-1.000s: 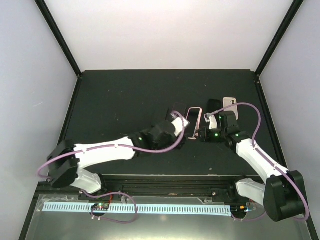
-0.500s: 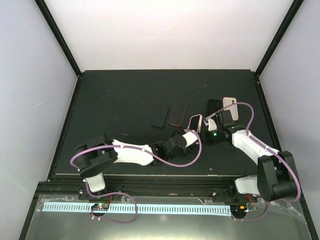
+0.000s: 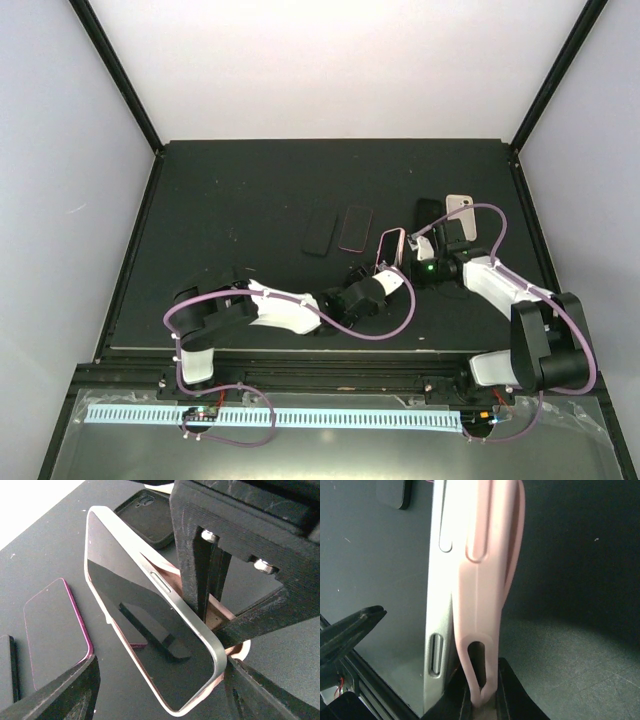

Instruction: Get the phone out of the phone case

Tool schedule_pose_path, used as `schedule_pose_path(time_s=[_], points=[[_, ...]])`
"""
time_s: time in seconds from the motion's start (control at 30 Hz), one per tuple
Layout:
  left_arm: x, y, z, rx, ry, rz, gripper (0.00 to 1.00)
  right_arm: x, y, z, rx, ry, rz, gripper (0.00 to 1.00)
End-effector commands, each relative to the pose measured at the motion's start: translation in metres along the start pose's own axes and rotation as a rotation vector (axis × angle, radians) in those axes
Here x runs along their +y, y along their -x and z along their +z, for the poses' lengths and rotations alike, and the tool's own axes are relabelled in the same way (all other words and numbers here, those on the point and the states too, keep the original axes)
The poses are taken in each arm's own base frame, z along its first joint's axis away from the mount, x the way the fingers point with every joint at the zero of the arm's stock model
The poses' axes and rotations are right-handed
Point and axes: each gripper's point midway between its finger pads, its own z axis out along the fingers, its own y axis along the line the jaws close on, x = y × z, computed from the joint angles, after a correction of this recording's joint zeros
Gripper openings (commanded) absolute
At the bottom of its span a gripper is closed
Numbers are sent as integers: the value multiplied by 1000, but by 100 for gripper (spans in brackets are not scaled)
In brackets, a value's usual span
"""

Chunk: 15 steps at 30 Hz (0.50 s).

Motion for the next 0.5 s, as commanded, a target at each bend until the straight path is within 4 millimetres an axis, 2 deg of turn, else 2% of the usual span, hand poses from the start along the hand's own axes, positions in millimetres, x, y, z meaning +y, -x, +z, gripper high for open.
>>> schedule_pose_path(time_s=[0.0, 0.33, 0.47], points=[[19, 11, -1, -40, 78, -51, 70, 21, 1, -3, 21, 87, -62, 1], [32, 11, -2, -44, 82, -101, 66, 4, -19, 6, 108, 48, -89, 1], [36, 8, 3, -31, 104, -97, 66, 10, -20, 7, 124, 84, -79, 1]])
